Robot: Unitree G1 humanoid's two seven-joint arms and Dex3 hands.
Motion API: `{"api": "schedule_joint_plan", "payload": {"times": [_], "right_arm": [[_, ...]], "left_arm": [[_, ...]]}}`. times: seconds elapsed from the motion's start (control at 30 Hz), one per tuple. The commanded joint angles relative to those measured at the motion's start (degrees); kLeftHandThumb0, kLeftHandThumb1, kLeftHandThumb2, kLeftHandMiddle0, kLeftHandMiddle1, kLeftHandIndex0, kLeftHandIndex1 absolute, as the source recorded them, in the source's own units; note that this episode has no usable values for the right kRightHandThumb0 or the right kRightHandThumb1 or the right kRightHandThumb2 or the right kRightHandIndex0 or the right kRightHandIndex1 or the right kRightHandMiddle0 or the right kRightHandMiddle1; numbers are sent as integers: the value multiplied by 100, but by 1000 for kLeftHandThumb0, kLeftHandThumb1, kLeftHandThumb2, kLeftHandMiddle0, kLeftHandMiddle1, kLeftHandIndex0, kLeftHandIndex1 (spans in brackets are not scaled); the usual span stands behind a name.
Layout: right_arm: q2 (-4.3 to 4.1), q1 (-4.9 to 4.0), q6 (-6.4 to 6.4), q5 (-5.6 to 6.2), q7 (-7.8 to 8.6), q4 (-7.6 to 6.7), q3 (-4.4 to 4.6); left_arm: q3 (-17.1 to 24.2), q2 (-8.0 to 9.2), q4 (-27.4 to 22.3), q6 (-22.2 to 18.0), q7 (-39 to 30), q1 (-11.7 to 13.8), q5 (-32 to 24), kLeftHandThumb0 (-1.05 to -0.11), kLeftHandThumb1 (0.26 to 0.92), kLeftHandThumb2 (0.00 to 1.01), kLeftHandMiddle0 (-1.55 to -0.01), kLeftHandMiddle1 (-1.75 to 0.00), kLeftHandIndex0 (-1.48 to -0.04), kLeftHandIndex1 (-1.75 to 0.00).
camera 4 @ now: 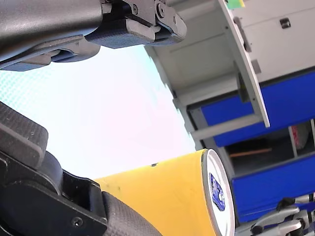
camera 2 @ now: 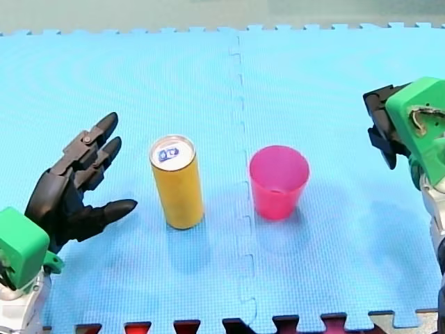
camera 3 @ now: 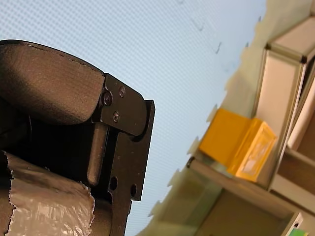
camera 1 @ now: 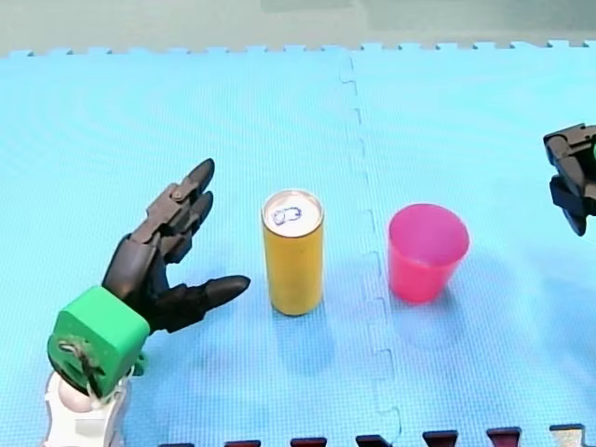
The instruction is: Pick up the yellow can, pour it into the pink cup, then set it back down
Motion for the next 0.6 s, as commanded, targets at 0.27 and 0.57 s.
{"api": "schedule_joint_plan", "payload": {"times": [0.27,0.57], "right_arm": [[-29,-44,36,-39,-14,-10,69],[-22,-52,42,-44,-15,-8,80]], "left_arm": [[4,36,-40,-23,-17,46,-27,-973,747,1,-218,0,-229,0],[-16,62,-63,1,31,52,21,-975,749,1,-220,-1,-225,0]]}}
